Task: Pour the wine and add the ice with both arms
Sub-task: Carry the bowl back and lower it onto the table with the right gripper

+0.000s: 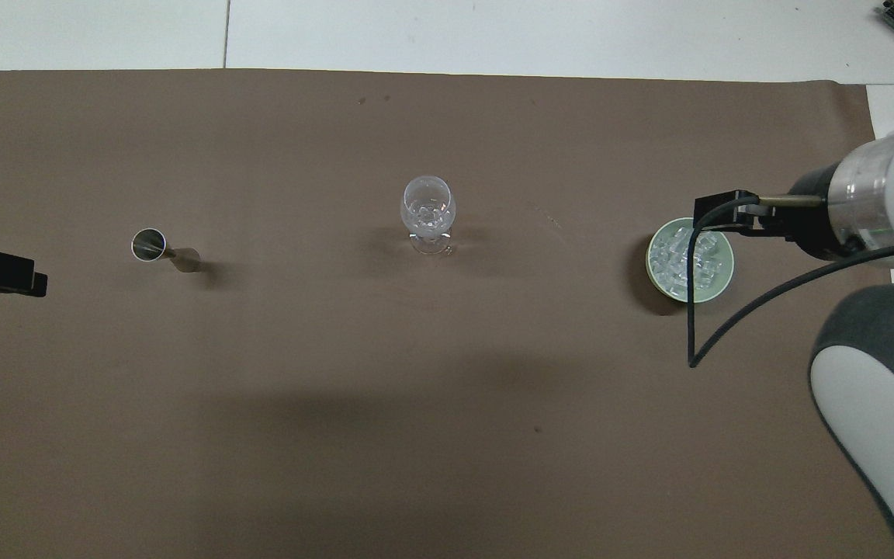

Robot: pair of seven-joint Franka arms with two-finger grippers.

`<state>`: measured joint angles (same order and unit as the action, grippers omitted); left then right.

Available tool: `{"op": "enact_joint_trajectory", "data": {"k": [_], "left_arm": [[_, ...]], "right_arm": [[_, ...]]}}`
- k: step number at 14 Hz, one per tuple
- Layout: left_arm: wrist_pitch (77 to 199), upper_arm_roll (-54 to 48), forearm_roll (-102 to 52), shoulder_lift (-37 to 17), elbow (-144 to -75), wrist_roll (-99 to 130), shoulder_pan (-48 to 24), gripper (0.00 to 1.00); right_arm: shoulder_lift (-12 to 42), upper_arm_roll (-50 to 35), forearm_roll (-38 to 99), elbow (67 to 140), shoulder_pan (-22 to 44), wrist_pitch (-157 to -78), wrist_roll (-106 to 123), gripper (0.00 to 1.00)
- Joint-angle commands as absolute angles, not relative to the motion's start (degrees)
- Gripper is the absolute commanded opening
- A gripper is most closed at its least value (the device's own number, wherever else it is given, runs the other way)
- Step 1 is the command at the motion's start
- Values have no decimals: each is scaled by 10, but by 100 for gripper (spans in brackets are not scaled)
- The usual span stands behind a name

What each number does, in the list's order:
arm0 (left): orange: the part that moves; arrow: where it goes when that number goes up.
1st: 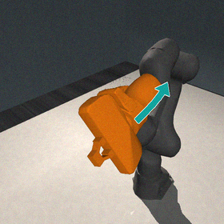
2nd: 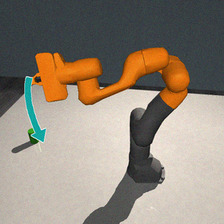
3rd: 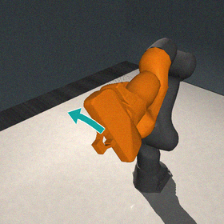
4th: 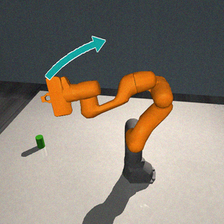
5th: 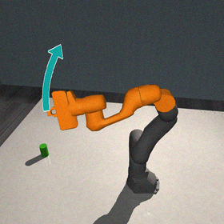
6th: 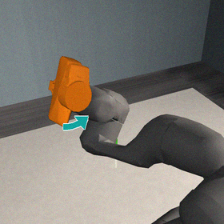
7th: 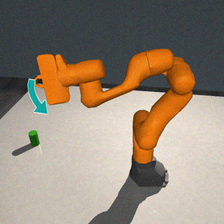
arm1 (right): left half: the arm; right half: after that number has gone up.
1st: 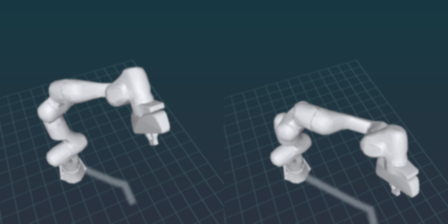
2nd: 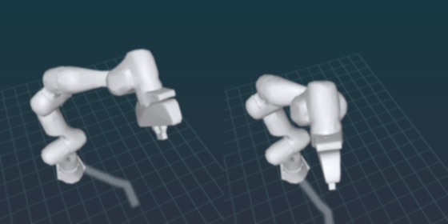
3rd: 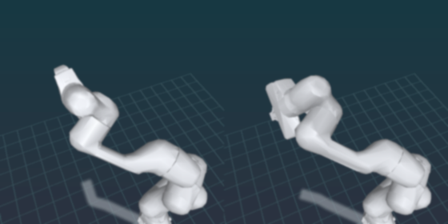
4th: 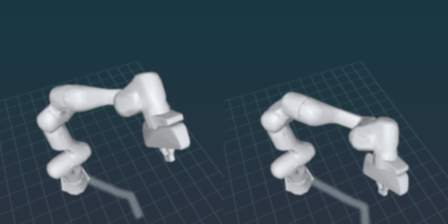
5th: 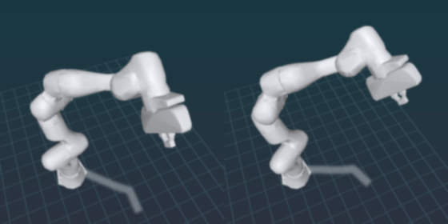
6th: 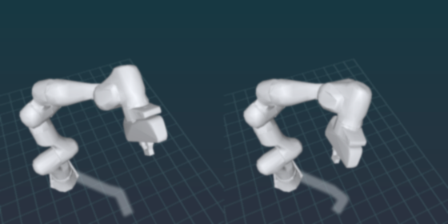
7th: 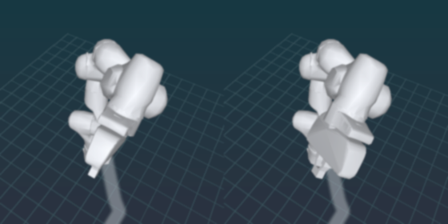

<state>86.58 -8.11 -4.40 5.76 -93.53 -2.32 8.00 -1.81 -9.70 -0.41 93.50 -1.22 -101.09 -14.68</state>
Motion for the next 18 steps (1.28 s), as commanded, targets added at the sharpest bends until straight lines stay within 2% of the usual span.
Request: {"op": "enact_joint_trajectory", "data": {"k": [1, 8, 14, 18], "left_arm": [[858, -82, -49, 62, -933, -30, 83, 100], [858, -82, -49, 61, -933, -30, 83, 100], [858, -82, -49, 62, -933, -30, 83, 100], [858, -82, -49, 61, -933, -30, 83, 100]], "right_arm": [[-32, -104, -8, 947, -33, -1007, -122, 100], [-33, -82, -9, 950, -25, -1006, -115, 100], [-46, -83, -8, 952, -16, -923, -110, 100], [-47, -72, -7, 952, -18, -907, -108, 100]]}}
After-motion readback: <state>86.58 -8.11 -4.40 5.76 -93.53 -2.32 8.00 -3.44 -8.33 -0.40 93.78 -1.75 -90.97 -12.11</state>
